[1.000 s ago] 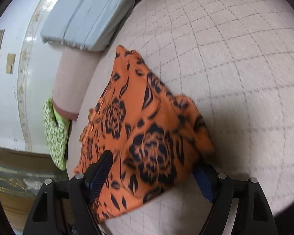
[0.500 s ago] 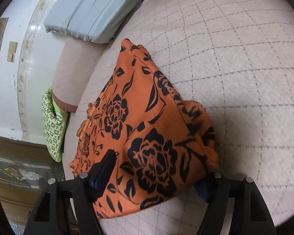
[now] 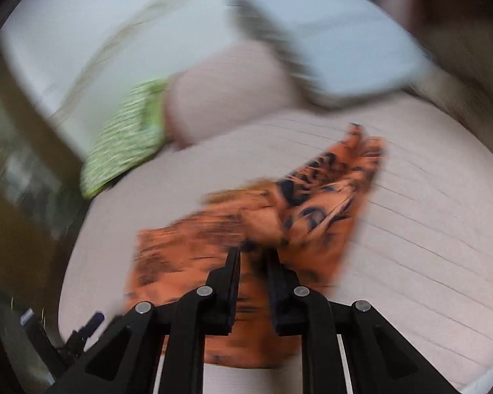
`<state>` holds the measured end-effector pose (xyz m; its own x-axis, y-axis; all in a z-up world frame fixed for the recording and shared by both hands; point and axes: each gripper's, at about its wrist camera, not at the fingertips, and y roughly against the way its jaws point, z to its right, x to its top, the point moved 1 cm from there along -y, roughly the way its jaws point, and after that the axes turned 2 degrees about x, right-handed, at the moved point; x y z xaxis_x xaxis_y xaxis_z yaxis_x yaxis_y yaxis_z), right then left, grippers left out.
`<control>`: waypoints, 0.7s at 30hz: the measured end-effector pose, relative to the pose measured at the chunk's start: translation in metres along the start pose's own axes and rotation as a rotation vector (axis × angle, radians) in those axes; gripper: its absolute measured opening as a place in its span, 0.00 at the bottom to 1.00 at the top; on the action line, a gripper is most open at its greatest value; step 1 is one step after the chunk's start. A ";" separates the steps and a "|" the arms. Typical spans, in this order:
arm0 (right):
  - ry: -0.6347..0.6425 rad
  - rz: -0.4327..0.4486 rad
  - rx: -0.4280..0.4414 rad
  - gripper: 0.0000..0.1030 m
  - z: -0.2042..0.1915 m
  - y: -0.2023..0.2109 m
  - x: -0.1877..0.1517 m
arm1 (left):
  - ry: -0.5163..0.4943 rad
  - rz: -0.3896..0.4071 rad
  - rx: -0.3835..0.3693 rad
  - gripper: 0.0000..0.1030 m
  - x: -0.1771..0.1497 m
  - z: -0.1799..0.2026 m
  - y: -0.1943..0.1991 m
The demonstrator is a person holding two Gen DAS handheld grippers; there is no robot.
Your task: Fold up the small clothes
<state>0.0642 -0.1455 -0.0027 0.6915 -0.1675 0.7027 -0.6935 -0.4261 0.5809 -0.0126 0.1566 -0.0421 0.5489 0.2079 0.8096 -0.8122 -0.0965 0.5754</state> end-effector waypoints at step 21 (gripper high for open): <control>-0.823 0.042 0.005 0.75 0.218 0.038 -0.130 | 0.069 -0.049 -0.072 0.73 -0.011 0.003 -0.018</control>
<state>-0.0079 -0.3336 -0.1614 0.5933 -0.7805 0.1970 -0.7227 -0.4086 0.5574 -0.0036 0.1536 -0.0605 0.5754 0.2776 0.7693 -0.7981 -0.0148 0.6023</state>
